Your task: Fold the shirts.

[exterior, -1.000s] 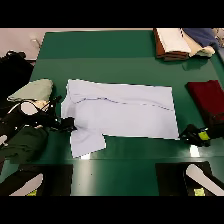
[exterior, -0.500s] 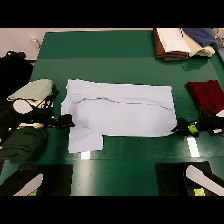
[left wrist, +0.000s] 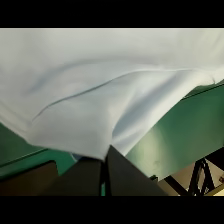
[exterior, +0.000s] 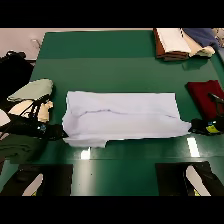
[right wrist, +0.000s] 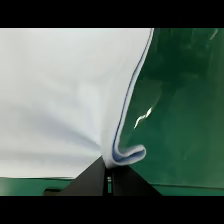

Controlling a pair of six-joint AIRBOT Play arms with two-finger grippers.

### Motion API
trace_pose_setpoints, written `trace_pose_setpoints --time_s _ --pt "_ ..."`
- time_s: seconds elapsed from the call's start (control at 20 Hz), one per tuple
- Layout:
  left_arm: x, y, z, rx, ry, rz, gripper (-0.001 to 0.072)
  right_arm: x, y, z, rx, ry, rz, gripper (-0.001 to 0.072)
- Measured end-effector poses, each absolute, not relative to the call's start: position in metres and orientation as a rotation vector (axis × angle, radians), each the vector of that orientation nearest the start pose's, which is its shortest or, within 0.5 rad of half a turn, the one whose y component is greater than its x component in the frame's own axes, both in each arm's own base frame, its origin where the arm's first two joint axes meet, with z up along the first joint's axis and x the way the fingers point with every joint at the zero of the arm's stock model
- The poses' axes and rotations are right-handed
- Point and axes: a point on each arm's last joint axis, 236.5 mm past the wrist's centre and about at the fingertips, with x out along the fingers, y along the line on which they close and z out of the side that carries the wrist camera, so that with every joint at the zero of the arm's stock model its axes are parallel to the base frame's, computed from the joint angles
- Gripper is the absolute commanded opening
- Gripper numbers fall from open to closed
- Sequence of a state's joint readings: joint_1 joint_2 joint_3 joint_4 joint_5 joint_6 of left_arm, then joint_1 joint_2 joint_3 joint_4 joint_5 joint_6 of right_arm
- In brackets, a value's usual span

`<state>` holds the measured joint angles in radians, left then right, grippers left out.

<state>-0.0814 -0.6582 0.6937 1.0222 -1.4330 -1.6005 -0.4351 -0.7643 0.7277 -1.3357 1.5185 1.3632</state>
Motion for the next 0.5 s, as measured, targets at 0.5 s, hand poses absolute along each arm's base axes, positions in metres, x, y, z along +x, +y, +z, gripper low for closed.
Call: trace_pose_setpoints --time_s 0.5 --pt "0.313 -0.129 0.040 -0.355 1.210 -0.379 0.0028 0.287 -0.025 0.023 0.290 1.382 0.054 0.0015"
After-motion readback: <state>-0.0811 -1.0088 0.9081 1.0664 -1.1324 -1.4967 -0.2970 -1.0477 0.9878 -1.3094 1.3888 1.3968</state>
